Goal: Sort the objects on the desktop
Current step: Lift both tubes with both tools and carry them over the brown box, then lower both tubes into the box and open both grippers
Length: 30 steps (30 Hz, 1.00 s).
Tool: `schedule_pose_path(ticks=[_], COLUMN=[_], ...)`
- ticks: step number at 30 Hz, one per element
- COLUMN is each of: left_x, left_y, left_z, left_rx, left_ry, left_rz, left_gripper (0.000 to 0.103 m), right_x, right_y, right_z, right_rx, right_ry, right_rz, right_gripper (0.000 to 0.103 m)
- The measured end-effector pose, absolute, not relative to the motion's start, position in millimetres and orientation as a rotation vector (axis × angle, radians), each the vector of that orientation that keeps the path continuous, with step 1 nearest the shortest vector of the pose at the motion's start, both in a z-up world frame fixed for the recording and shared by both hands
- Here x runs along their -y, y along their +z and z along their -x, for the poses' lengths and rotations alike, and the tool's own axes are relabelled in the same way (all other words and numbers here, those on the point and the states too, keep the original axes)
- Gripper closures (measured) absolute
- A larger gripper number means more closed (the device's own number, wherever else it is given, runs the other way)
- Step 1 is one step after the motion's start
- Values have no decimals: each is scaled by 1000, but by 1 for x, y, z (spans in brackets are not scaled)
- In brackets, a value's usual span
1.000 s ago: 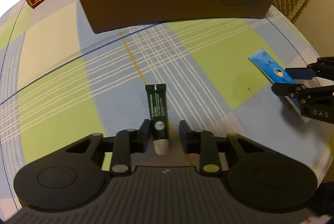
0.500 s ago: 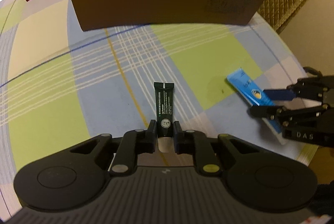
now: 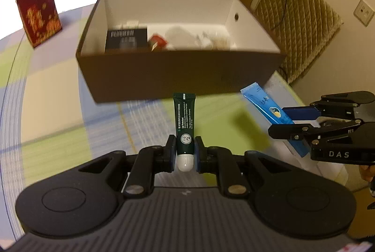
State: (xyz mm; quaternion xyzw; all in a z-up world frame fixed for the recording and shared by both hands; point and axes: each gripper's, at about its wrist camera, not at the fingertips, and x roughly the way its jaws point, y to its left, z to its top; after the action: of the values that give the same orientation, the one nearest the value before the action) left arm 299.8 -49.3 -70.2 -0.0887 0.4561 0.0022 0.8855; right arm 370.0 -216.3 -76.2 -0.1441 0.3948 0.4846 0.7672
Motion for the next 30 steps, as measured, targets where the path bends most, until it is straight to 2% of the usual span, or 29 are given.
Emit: schedule_pose_path(ticks=[8, 14, 30], left_x=[37, 29, -2], left_y=[-36, -25, -76], left_z=[-345, -398, -522], left_rx=[-861, -852, -997], left_ry=[26, 34, 146], left_rz=[172, 182, 305], left_gripper=[91, 91, 91], right_x=[186, 153, 77], right_y=[-40, -33, -99], right_z=[-416, -464, -566], right_rx=[-758, -742, -858], right_ry=[1088, 1094, 1059], right_rz=[328, 362, 598], right_gripper=[69, 69, 69])
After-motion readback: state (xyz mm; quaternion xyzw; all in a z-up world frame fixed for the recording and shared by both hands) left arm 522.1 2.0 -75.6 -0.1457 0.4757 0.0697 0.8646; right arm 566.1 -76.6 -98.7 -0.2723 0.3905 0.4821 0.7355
